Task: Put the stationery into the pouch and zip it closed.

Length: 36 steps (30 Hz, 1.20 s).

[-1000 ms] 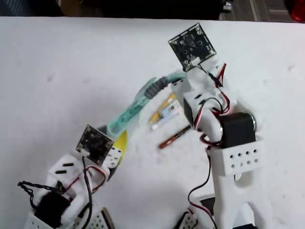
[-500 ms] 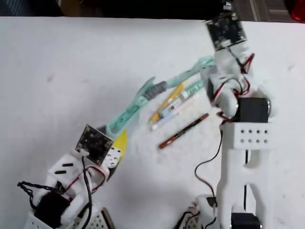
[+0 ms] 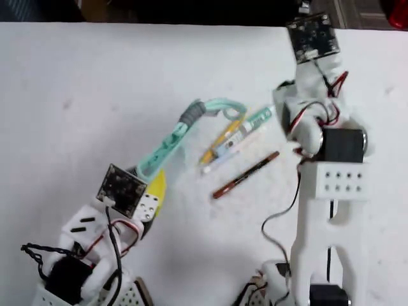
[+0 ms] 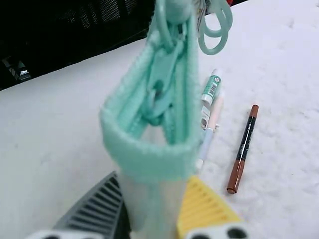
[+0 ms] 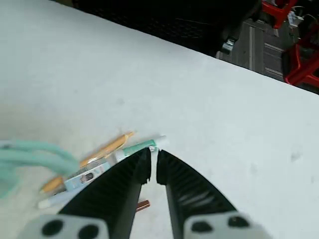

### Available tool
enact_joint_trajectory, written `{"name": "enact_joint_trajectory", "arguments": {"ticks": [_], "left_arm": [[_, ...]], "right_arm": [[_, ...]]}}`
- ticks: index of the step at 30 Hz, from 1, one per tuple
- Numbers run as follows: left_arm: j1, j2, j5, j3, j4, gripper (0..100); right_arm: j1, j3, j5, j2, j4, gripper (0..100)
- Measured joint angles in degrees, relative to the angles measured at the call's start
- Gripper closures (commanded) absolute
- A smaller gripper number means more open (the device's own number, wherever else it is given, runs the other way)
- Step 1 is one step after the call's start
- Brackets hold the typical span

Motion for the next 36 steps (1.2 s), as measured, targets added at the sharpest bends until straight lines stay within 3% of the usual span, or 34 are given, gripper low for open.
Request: {"name": "enact_joint_trajectory", "arguments": {"ticks": [4, 9, 11, 20, 26, 34, 36], "left_arm": [[0.0, 0.0, 0.0, 0.0, 0.0, 98], [0.0, 0.0, 0.0, 0.0, 0.0, 98], [0.0, 0.0, 0.0, 0.0, 0.0, 98], [0.0, 0.0, 0.0, 0.0, 0.0, 98], [0.0, 0.0, 0.0, 0.0, 0.0, 98], [0.0, 0.0, 0.0, 0.0, 0.0, 98], [0.0, 0.0, 0.0, 0.0, 0.0, 98]], "right_arm": [[-11.52, -6.15, 3.52, -8.79, 9.67, 75.6], [-30.24, -8.26, 17.49, -14.15, 21.8, 75.2], [-33.41, -8.35, 21.19, -12.57, 24.18, 75.2], [-34.73, -10.2, 27.6, -2.37, 24.53, 75.0], [-34.81, -13.71, 30.24, 0.53, 24.44, 62.8], [-32.7, -17.58, 34.99, 12.22, 24.44, 62.8], [-32.62, -19.43, 35.34, 14.86, 24.44, 66.9]]}}
